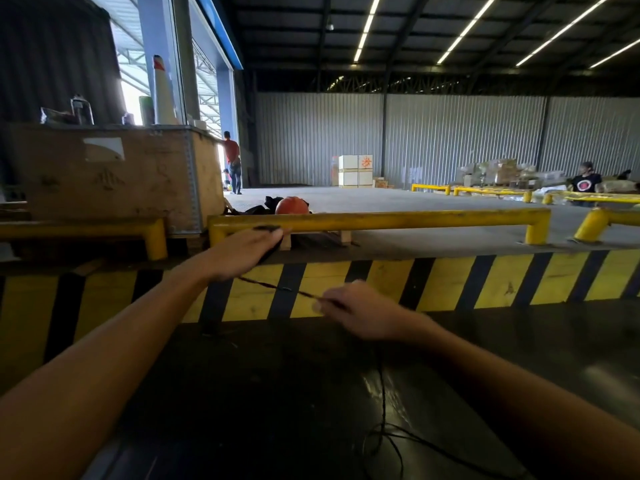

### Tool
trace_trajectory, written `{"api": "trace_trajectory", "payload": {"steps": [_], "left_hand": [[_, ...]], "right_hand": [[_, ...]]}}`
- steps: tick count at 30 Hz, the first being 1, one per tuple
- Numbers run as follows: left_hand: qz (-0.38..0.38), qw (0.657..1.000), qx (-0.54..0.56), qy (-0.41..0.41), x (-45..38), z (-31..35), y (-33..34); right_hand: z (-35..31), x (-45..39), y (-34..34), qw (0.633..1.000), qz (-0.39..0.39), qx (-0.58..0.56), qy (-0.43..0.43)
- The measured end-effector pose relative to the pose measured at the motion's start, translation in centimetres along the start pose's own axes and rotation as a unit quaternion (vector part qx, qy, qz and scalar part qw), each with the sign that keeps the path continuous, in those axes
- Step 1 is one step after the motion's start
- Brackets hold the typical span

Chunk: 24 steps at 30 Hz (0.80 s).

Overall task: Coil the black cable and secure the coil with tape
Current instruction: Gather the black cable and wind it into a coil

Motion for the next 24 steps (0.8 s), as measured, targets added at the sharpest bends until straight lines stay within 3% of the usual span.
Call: {"api": "trace_trajectory", "payload": {"steps": [5, 8, 11, 13, 15, 16, 19, 21, 24], "left_hand": [[-0.183, 0.979, 0.037, -0.082, 2.7, -3.4, 5.0], [-0.266, 0.935, 0.217, -0.084, 4.2, -1.5, 7.1], [-0.297, 0.862, 0.409, -0.045, 4.3, 1.7, 6.8], [-0.316, 0.798, 0.512, 0.019, 4.2, 4.8, 5.9], [-0.304, 0.752, 0.581, 0.073, 3.7, 7.3, 4.6], [-0.277, 0.748, 0.597, 0.082, 3.1, 7.9, 4.0], [-0.151, 0.803, 0.574, 0.049, 1.0, 6.8, 2.6], [-0.093, 0.845, 0.525, 0.026, 0.4, 5.2, 2.2], [-0.038, 0.932, 0.360, 0.006, 0.5, 2.9, 2.0]], "right_hand": [[2.0, -0.3, -9.4, 0.986, 0.165, 0.013, -0.004], [3.1, -0.1, -12.0, 0.964, 0.267, 0.004, 0.009], [4.7, 0.3, -11.1, 0.945, 0.319, -0.019, 0.063], [4.8, 0.4, -7.9, 0.957, 0.276, -0.039, 0.081], [3.2, 0.0, -2.2, 0.988, 0.138, -0.016, 0.069], [1.9, 0.0, 0.9, 0.997, 0.053, 0.002, 0.061], [-1.6, 0.2, 5.6, 0.992, -0.119, -0.020, 0.039], [-2.4, -0.1, 4.3, 0.989, -0.146, 0.001, 0.026], [-1.8, -0.7, 0.8, 0.993, -0.106, 0.050, 0.006]]}}
Point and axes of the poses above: each hand's wrist, its own x-axis away from the middle knuckle, its own y-axis out of the palm, z = x × y, the point moved 9 cm from there along -x, towards the middle knuckle, and after that the axes turned 5 degrees about -x, right-handed, at the moved point
